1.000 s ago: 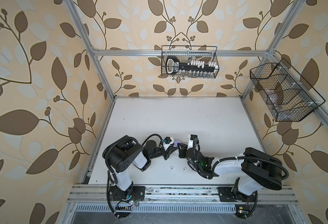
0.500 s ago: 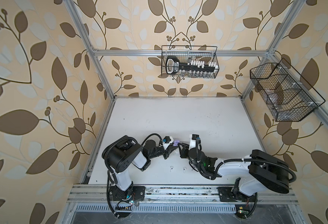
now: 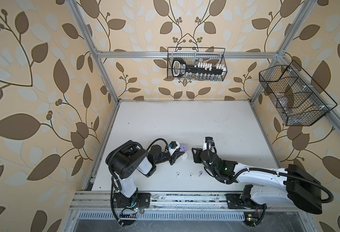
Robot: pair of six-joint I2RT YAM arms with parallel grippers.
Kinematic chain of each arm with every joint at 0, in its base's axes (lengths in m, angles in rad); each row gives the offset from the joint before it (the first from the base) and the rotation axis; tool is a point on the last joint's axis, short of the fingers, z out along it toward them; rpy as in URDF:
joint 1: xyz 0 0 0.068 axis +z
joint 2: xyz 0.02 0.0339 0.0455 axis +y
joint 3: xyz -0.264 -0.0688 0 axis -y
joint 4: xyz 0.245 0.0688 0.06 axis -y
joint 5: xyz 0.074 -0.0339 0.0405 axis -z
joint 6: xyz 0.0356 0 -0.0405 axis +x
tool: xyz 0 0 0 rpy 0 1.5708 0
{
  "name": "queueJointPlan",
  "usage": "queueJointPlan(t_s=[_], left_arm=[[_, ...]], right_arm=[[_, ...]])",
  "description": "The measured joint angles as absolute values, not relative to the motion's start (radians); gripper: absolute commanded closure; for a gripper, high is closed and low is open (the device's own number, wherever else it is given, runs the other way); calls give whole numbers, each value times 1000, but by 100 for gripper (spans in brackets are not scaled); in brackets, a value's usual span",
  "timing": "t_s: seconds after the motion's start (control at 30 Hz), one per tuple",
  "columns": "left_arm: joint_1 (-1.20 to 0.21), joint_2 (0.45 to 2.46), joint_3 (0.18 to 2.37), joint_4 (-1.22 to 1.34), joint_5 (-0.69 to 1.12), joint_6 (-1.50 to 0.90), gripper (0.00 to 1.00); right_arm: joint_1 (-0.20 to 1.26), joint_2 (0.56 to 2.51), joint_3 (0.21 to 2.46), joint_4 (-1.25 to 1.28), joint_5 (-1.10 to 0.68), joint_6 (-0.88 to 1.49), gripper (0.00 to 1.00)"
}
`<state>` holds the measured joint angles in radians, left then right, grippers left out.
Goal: Insert wireless bluetooth earbuds into charging case
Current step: Insert the wireless bluetooth earbud into the charging case, then pick up the wireless bluetooth earbud from the bottom-center of the table.
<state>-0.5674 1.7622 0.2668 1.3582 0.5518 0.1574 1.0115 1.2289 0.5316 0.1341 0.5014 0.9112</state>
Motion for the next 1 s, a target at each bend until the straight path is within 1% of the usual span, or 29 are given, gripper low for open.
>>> queueJointPlan(t_s=[0.07, 0.2, 0.43, 0.7, 1.0], left_arm=[[-567, 1762, 267, 1358, 554, 160, 89], [-569, 1762, 266, 1358, 572, 179, 89], [-593, 1762, 252, 1357, 594, 233, 89], [-638, 1760, 223, 1358, 612, 309, 89], [-661, 1753, 207, 1358, 628, 361, 88]], right_arm=[[1028, 1198, 540, 37, 496, 922, 59], [1098, 1151, 564, -160, 496, 969, 55], [1176, 1140, 608, -402, 466, 1071, 52], [1199, 1151, 608, -517, 403, 1137, 54], [1163, 1264, 608, -532, 331, 1152, 59]])
